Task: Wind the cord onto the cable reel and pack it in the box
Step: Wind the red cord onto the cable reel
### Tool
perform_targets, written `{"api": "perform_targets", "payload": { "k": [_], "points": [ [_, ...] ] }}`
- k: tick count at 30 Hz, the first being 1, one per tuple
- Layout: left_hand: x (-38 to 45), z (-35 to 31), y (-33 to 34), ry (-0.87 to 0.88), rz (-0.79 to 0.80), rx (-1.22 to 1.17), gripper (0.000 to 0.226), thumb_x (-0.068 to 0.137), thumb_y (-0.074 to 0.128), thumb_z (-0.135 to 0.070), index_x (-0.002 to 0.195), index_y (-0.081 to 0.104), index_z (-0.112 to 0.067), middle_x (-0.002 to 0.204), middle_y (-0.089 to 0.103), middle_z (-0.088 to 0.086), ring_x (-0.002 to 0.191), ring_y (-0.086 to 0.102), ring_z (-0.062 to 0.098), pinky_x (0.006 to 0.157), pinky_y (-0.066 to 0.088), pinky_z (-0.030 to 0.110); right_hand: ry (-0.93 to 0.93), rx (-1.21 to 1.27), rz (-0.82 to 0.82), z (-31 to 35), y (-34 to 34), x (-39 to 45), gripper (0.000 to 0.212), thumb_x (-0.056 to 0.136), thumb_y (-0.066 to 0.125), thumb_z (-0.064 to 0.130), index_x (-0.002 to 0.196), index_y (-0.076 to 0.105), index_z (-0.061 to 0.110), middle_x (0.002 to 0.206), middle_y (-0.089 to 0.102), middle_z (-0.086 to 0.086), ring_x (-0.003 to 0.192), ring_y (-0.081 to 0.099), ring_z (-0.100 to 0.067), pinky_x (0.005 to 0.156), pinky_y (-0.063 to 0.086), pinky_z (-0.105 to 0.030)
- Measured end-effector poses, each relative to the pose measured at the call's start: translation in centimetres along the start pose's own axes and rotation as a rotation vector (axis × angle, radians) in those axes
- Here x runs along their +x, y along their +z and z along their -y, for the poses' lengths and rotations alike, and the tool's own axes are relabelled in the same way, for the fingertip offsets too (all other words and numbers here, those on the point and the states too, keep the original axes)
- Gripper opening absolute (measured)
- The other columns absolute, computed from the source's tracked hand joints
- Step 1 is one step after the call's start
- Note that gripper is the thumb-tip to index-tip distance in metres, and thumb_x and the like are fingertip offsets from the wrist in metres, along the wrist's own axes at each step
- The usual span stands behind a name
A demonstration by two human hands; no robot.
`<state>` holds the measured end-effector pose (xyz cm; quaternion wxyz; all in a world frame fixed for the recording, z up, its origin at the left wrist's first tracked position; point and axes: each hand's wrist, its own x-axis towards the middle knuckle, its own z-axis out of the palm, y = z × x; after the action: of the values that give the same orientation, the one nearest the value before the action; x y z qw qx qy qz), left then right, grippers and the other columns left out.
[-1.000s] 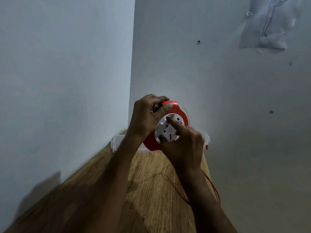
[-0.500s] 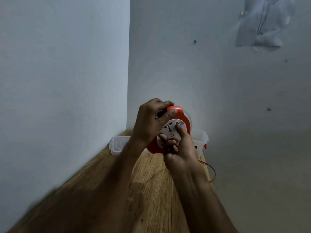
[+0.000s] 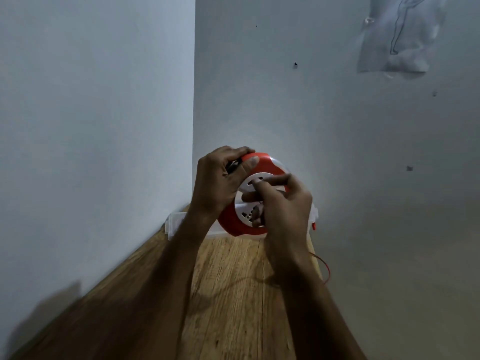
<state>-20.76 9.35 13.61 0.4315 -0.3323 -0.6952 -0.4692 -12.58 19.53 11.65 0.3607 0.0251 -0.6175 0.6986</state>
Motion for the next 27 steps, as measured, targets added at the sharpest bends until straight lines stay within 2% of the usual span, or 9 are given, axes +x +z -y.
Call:
{"api": "perform_targets", "payload": {
  "k": [2,4,6,8,12,14,17,23,27],
  "points": [
    [0.1,0.1,-0.4,-0.017,0.002,-0.010,0.038,0.092,0.064,-0.035,0.122,0.068,-0.011,0.114,0.072,0.002,0.098,0.068,0.009,0.084,0.055,0.016,-0.438,-0.387,0.097,-0.3,-0.7,0.8,0.022,0.088,0.075,0.017,0.108,0.067,0.011,0.096,0.075,0.002,0.074,0.073,-0.008,0.067,0.063,-0.028],
    [0.2,0.3,-0.7,-0.025,-0.003,-0.012,0.037,0.092,0.065,-0.034,0.122,0.068,-0.011,0.114,0.072,0.003,0.098,0.068,0.009,0.083,0.055,0.016,-0.656,-0.691,0.236,-0.4,-1.6,1.4,0.021,0.086,0.076,0.014,0.106,0.071,0.014,0.106,0.074,-0.002,0.085,0.072,-0.014,0.076,0.063,-0.039],
    [0.3,0.5,-1.0,-0.038,-0.006,-0.007,0.038,0.092,0.064,-0.034,0.122,0.068,-0.011,0.115,0.072,0.003,0.097,0.068,0.010,0.082,0.057,0.018,-0.636,-0.884,0.366,-0.1,-2.1,1.5,0.029,0.085,0.076,0.012,0.114,0.072,0.018,0.127,0.064,-0.009,0.107,0.067,-0.026,0.089,0.060,-0.043],
    [0.3,0.8,-1.3,-0.056,-0.007,-0.003,0.038,0.092,0.064,-0.035,0.122,0.067,-0.011,0.115,0.071,0.003,0.097,0.069,0.011,0.082,0.059,0.023,-0.595,-1.008,0.440,0.0,-2.4,1.6,0.039,0.088,0.073,0.013,0.124,0.069,0.027,0.144,0.047,-0.009,0.120,0.060,-0.029,0.096,0.054,-0.035],
    [0.5,1.4,-2.1,-0.098,-0.027,-0.002,0.038,0.092,0.064,-0.035,0.123,0.067,-0.013,0.116,0.071,0.003,0.099,0.069,0.012,0.082,0.060,0.028,-0.639,-1.175,0.490,-1.2,-2.4,1.8,0.065,0.091,0.068,0.013,0.143,0.047,0.046,0.156,0.023,-0.007,0.108,0.062,-0.023,0.085,0.057,-0.027],
    [0.5,1.6,-2.4,-0.112,-0.027,0.001,0.038,0.092,0.065,-0.036,0.122,0.068,-0.014,0.116,0.071,0.002,0.098,0.069,0.011,0.081,0.059,0.024,-0.719,-1.206,0.451,-2.4,-2.0,1.6,0.078,0.086,0.074,0.008,0.146,0.042,0.046,0.155,0.026,-0.013,0.096,0.066,-0.024,0.075,0.056,-0.026],
    [0.5,1.6,-2.7,-0.132,-0.025,-0.006,0.037,0.091,0.065,-0.036,0.122,0.068,-0.015,0.116,0.071,0.001,0.098,0.069,0.010,0.081,0.058,0.021,-0.759,-1.145,0.362,-4.0,-1.1,1.3,0.082,0.076,0.082,0.004,0.143,0.049,0.039,0.146,0.042,-0.019,0.081,0.070,-0.030,0.064,0.061,-0.031],
    [0.5,1.2,-2.1,-0.112,0.021,0.007,0.038,0.091,0.066,-0.036,0.122,0.068,-0.015,0.117,0.071,0.000,0.099,0.069,0.012,0.083,0.059,0.027,-0.810,-1.050,0.170,-5.2,-0.7,0.8,0.068,0.070,0.090,0.019,0.132,0.064,0.028,0.124,0.061,-0.022,0.075,0.072,-0.034,0.061,0.062,-0.038],
    [0.4,0.7,-1.5,-0.064,0.027,0.031,0.036,0.091,0.067,-0.034,0.120,0.069,-0.013,0.112,0.072,0.001,0.094,0.066,0.007,0.081,0.055,0.015,-0.824,-1.025,0.087,-5.2,-0.9,1.0,0.065,0.066,0.091,0.020,0.127,0.068,0.022,0.112,0.066,-0.024,0.073,0.072,-0.033,0.061,0.060,-0.036]
  ]
}}
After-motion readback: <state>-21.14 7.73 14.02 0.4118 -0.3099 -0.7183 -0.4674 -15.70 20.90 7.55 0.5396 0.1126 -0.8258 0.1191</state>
